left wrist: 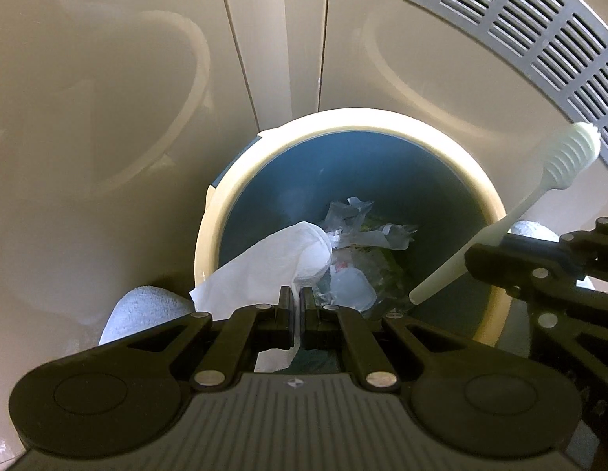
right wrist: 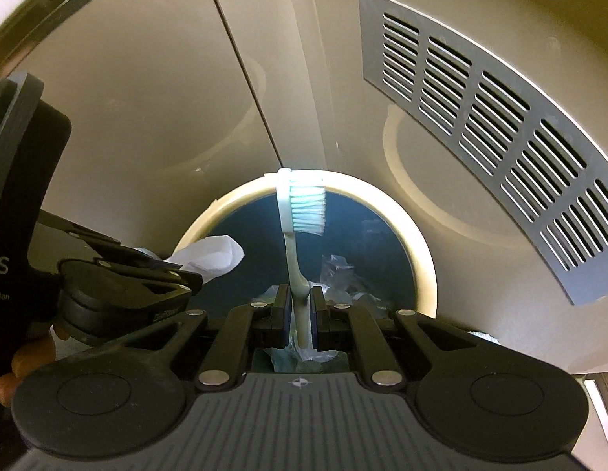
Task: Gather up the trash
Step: 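Open the left tool over the bin while the right tool releases the toothbrush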
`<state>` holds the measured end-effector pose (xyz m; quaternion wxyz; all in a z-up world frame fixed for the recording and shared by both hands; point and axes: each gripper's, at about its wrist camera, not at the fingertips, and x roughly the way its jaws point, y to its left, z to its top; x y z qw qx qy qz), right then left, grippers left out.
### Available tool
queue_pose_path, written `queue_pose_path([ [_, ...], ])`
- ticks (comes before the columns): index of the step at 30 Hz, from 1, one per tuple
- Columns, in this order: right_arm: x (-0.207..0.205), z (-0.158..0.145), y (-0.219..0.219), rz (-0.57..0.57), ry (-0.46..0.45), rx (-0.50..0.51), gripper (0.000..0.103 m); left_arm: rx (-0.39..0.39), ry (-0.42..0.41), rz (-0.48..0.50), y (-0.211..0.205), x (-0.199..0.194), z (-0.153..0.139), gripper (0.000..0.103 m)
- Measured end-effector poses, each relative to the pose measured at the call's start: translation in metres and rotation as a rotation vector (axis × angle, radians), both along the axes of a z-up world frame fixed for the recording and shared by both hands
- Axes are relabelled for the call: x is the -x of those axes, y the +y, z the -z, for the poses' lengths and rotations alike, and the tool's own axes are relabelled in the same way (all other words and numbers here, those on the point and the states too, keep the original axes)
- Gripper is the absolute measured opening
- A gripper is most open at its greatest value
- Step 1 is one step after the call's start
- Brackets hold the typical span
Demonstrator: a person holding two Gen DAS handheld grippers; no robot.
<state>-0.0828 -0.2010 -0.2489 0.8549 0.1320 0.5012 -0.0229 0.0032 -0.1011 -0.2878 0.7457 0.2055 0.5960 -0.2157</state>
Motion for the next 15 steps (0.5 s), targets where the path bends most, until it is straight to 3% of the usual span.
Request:
queue_pose_path([
  [5,-0.007,0.008,-0.002,0.008,0.026,0.007,0.011,-0.017,0.018,-0.001,-0.001,-0.004,0.010,0.006],
  [6,-0.007,0.009,-0.002,0.009,0.028,0.005,0.011,-0.020,0.019,0.002,-0.001,-0.004,0.010,0.013],
  [7,-0.008,0.009,-0.003,0.007,0.030,0.001,0.012,-0.023,0.019,0.004,-0.001,-0.005,0.013,0.027],
  [8,-0.008,0.009,-0.003,0.003,0.033,-0.003,0.018,-0.026,0.019,0.004,-0.001,-0.006,0.013,0.040],
  [9,-0.007,0.009,-0.005,-0.001,0.038,-0.005,0.034,-0.032,0.019,0.001,-0.001,-0.006,0.012,0.076],
  [10,-0.007,0.009,-0.005,0.002,0.043,0.000,0.042,-0.051,0.001,-0.018,0.000,-0.007,0.011,0.096],
  [12,-0.009,0.009,-0.008,0.031,0.043,0.028,0.068,-0.042,-0.043,-0.039,0.005,-0.008,0.006,0.103],
  [15,-0.004,0.001,-0.011,0.037,0.013,0.032,0.083,-0.029,-0.036,-0.045,0.010,-0.010,-0.002,0.102],
])
